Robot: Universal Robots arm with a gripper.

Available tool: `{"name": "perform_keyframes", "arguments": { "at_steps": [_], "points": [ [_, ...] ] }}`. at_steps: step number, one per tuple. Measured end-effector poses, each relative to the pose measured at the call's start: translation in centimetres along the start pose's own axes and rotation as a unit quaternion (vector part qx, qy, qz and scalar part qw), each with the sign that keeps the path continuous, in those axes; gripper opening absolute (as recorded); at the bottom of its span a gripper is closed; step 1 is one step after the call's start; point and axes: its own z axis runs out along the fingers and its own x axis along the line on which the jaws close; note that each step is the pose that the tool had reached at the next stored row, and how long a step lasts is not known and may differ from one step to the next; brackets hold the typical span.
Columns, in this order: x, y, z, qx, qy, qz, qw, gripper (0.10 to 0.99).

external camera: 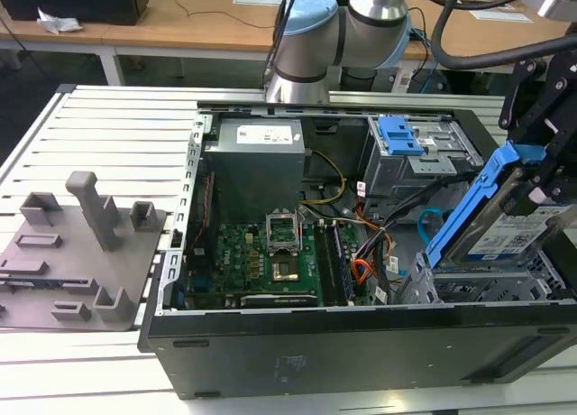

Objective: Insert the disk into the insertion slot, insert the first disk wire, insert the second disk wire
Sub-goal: 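Insert the disk into the insertion slot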

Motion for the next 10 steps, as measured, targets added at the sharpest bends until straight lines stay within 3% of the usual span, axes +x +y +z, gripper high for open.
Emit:
{"name": "perform_keyframes", "arguments": {
  "at_steps": [10],
  "points": [
    [0.08, -0.08, 1.89, -0.0021, 0.0000, 0.000, 1.0000, 0.365]
  ]
}}
